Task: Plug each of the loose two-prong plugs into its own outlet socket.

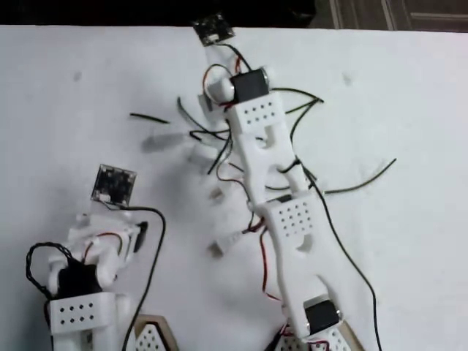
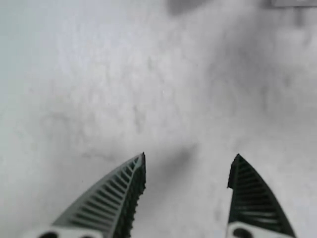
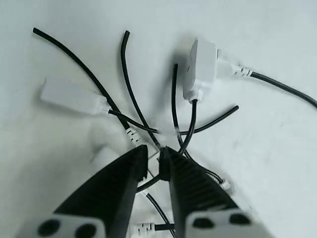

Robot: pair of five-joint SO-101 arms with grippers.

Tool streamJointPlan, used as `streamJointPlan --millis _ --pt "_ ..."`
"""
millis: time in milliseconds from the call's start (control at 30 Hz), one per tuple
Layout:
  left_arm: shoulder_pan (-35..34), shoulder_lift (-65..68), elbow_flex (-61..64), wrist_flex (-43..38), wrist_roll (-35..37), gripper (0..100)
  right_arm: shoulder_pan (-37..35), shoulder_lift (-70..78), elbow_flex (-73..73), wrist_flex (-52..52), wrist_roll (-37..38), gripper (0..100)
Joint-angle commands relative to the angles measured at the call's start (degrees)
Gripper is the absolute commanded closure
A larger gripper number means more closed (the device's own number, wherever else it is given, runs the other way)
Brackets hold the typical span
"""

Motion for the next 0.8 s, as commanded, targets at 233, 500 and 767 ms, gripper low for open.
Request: streamJointPlan --millis 233,500,767 --pt "-0.4 -0.7 -0.4 0.2 -0.7 72 -2.2 -23.9 30.8 0.4 -9.0 87.2" --pt "-0.4 -0.7 -0.4 0.2 -0.7 72 -8.5 -25.0 43.5 -7.1 -6.6 82.7" --pt "-0.4 -0.7 -0.3 0.2 -0.7 72 -10.0 -21.1 46.4 -15.5 6.7 82.6"
